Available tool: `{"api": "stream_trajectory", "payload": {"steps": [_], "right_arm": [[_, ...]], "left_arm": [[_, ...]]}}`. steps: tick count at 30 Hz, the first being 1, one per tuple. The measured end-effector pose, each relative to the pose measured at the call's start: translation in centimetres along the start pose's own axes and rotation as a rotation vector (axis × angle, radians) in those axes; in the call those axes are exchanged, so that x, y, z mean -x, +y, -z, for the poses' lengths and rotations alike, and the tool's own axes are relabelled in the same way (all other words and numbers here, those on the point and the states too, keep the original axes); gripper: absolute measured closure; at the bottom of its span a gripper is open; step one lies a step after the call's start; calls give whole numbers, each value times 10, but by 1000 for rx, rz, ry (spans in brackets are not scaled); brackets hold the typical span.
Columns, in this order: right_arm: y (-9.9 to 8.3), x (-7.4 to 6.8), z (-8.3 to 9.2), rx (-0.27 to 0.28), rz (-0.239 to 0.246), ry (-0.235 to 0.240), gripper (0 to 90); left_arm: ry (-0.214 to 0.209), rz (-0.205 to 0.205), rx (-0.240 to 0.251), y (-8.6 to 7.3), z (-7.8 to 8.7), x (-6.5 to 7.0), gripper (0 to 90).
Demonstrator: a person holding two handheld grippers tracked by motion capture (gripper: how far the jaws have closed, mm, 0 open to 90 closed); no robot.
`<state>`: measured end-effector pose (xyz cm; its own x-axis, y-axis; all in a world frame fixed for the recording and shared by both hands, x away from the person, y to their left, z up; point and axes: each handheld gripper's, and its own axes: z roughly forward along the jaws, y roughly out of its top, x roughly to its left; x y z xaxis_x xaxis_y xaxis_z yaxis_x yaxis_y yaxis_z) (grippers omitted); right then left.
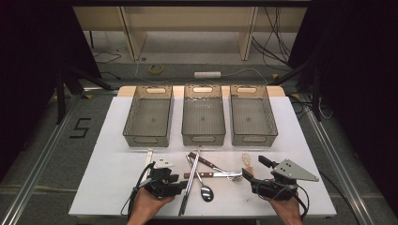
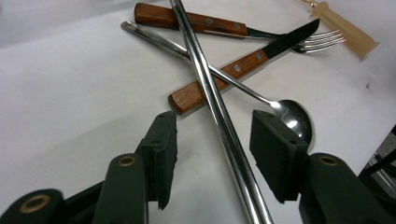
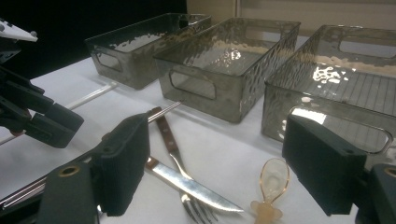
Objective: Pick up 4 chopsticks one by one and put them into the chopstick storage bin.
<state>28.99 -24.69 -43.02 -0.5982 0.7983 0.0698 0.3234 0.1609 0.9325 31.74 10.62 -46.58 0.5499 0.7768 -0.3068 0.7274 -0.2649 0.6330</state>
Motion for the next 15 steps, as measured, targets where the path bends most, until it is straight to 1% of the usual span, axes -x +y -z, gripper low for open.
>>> {"api": "stream_trajectory", "payload": {"steps": [1, 2, 4, 5, 6, 8, 11, 14, 15], "right_arm": [[0, 0, 0, 0, 0, 0, 243], [0, 0, 0, 0, 1, 2, 244], [0, 0, -1, -3, 4, 3, 244], [0, 0, -1, -3, 6, 3, 244], [0, -1, -1, -1, 7, 3, 244], [0, -1, 0, 0, 6, 4, 245], [0, -1, 0, -2, 7, 3, 245], [0, -1, 0, 0, 6, 4, 247], [0, -1, 0, 0, 6, 4, 247]], "left_arm": [[-6, 9, -5, 0, -1, 0, 521], [-6, 9, -5, 0, -1, 0, 530], [-15, 4, -22, 0, -5, 0, 550], [-15, 4, -22, 0, -5, 0, 557], [-16, -6, -32, 0, -7, 2, 567], [-21, -4, -41, 1, -9, 2, 584], [-20, -9, -50, 1, -12, 3, 600], [-20, -5, -55, 0, -13, 4, 608], [-19, -14, -60, 0, -14, 4, 608]]}}
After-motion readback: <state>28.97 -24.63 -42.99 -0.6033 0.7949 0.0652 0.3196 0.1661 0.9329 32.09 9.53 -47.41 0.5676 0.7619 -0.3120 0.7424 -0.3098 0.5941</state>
